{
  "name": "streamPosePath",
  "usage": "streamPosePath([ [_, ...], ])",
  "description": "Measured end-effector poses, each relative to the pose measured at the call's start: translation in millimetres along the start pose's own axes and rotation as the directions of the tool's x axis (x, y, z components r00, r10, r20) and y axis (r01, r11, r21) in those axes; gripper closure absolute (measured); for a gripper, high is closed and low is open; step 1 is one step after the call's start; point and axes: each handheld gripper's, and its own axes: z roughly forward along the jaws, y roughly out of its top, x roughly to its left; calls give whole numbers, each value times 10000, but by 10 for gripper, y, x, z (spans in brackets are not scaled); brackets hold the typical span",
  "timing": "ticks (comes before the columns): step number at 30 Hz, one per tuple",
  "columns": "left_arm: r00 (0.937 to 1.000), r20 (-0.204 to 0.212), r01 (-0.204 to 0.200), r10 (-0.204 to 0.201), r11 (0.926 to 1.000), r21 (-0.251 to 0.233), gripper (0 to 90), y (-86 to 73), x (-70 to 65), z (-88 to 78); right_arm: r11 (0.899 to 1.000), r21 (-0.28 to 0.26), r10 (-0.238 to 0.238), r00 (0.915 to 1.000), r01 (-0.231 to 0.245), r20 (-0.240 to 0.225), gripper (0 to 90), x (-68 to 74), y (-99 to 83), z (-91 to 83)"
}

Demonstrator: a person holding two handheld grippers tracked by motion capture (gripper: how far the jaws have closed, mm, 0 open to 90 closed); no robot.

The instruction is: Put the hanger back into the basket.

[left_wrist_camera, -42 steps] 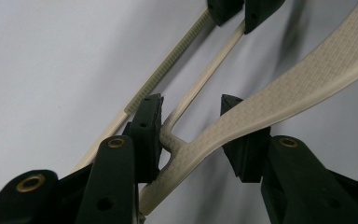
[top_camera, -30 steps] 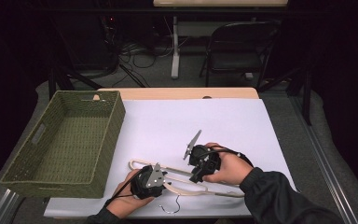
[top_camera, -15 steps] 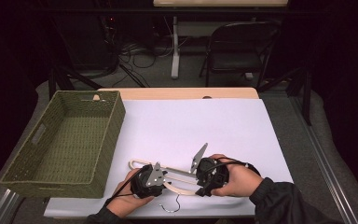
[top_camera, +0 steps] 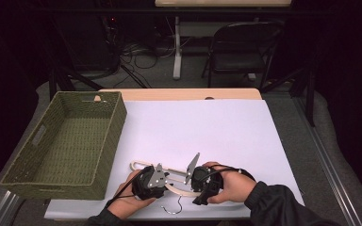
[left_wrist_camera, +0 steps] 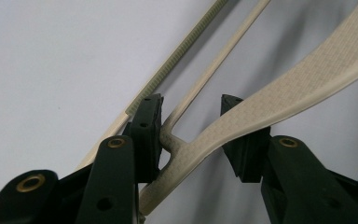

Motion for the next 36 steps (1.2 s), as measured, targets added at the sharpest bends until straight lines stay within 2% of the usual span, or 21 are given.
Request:
streamPosePath([
  [3, 10000, -8, -33, 33, 10000, 9, 598, 1, 2, -1, 10000, -17, -68, 10000, 68, -16, 604, 6, 30, 37],
  [7, 10000, -19, -48, 48, 10000, -12, 598, 2, 3, -1, 9999, 15, -156, 9998, 156, 112, 676, 11, 50, 44],
  [10, 10000, -22, -57, 57, 10000, -32, 598, 3, 6, -1, 9999, 17, -156, 9998, 156, 157, 684, 11, 55, 42],
  [14, 10000, -46, 3, -3, 10000, -87, 599, 11, 16, -5, 9984, 102, -562, 9975, 558, 433, 698, 31, 66, 31],
  [15, 10000, 9, 35, -35, 10000, -65, 600, 20, 26, -11, 9986, 85, -534, 9974, 531, 486, 700, 38, 68, 20],
  [18, 9998, -191, -93, 91, 9999, -76, 639, 59, 53, -38, 9982, -7, -598, 9963, 600, 624, 712, 17, 80, -51],
  [25, 9998, -43, -218, 218, 9997, 126, 720, 209, 210, -152, 9958, -569, -634, 9885, 717, 1371, 756, -70, 121, -326],
  [26, 9997, 107, -232, 229, 9994, 269, 729, 231, 230, -170, 9959, -587, -596, 9864, 693, 1532, 759, -81, 130, -366],
  [28, 9998, 76, -194, 192, 9995, 232, 746, 248, 245, -177, 9953, -635, -617, 9848, 729, 1626, 762, -99, 139, -402],
  [29, 9995, 305, -124, 114, 9994, 323, 754, 284, 285, -212, 9939, -754, -652, 9806, 803, 1849, 771, -136, 157, -474],
  [31, 9992, 406, 12, -22, 9997, 258, 770, 295, 300, -227, 9928, -871, -622, 9752, 823, 2124, 780, -176, 173, -551],
  [32, 9968, 738, 287, -301, 9994, 187, 777, 319, 328, -270, 9916, -989, -591, 9726, 831, 2251, 791, -198, 179, -590],
  [33, 9951, 901, 408, -415, 9991, 94, 783, 330, 333, -287, 9911, -1071, -517, 9693, 794, 2406, 801, -220, 185, -633],
  [35, 9894, 1317, 610, -613, 9981, 65, 804, 361, 328, -322, 9897, -1212, -430, 9658, 761, 2556, 801, -274, 196, -714],
  [36, 9888, 1371, 586, -585, 9983, 39, 818, 374, 323, -335, 9899, -1207, -418, 9671, 741, 2510, 794, -296, 201, -743],
])
